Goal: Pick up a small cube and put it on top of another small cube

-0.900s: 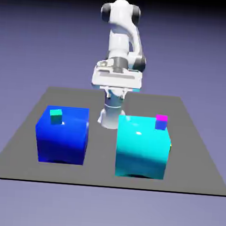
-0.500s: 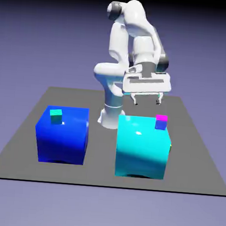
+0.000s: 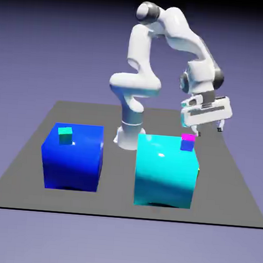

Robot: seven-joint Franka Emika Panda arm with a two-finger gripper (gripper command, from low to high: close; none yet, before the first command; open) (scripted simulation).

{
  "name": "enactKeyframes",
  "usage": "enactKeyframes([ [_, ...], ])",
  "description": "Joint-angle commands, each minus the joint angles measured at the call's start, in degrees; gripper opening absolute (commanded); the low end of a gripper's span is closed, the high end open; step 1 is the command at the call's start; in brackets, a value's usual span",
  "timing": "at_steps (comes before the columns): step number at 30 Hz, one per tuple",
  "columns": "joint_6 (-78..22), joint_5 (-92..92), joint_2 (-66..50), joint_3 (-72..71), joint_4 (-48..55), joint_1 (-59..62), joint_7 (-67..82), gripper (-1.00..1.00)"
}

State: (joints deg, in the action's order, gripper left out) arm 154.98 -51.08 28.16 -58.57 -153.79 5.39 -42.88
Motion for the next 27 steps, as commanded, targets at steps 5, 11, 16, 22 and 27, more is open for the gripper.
enactKeyframes([
  [5,-3.1,-9.1,-0.7,-10.4,0.9,1.2,0.1,0.0],
  [11,-0.5,-21.3,-0.7,-22.5,-5.9,4.2,4.0,0.0],
  [16,5.3,-32.2,-0.1,-32.3,-16.3,7.8,9.4,0.0],
  [22,4.8,-39.3,4.3,-38.7,-17.3,13.7,15.0,0.0],
  [27,0.1,-49.8,11.0,-49.1,-13.8,22.5,21.9,0.0],
])
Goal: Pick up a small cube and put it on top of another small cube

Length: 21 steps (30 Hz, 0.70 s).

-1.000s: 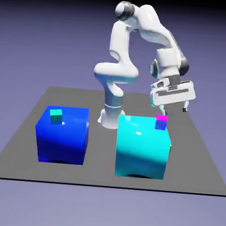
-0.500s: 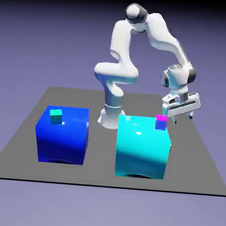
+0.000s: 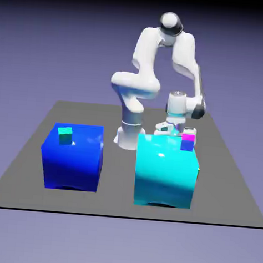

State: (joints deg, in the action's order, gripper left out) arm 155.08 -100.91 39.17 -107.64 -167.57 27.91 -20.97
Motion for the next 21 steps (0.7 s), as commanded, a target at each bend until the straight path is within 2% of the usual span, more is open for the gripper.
enactKeyframes([
  [1,-0.9,-2.1,1.3,-2.1,0.7,1.8,1.4,0.0],
  [6,-5.4,-12.2,7.7,-12.0,4.0,10.1,8.0,0.0],
  [7,-5.4,-12.2,7.7,-12.0,4.0,10.1,8.0,-1.0],
  [21,6.8,15.3,-9.7,15.0,-5.0,-12.7,-10.0,-1.0],
])
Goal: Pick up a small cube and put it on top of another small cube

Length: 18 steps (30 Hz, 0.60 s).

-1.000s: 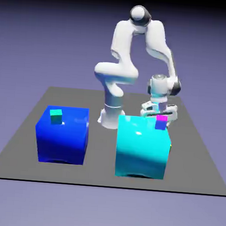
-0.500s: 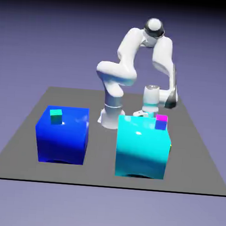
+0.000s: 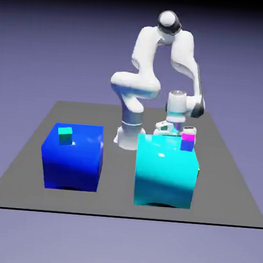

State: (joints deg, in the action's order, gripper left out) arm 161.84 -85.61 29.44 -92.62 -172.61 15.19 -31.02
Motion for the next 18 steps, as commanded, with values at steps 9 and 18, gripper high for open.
enactKeyframes([
  [9,-12.9,18.2,-0.3,18.7,10.2,-15.5,14.5,-1.0],
  [18,-22.0,36.8,0.5,37.4,17.1,-23.7,12.1,-1.0],
])
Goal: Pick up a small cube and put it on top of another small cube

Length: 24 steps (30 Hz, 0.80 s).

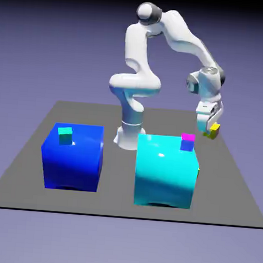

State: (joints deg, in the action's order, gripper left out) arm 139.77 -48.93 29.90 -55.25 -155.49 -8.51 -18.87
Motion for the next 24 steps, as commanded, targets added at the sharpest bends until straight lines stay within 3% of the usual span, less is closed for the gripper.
enactKeyframes([
  [1,-0.6,2.1,0.1,2.1,0.4,-0.4,-1.6,-1.0],
  [19,-11.0,38.1,1.7,39.5,8.1,-7.6,-29.1,-1.0],
  [22,-11.7,40.9,1.9,39.2,8.1,-7.4,-31.7,-1.0],
  [24,-6.7,41.0,-1.1,38.5,6.1,-7.1,-32.1,-1.0],
])
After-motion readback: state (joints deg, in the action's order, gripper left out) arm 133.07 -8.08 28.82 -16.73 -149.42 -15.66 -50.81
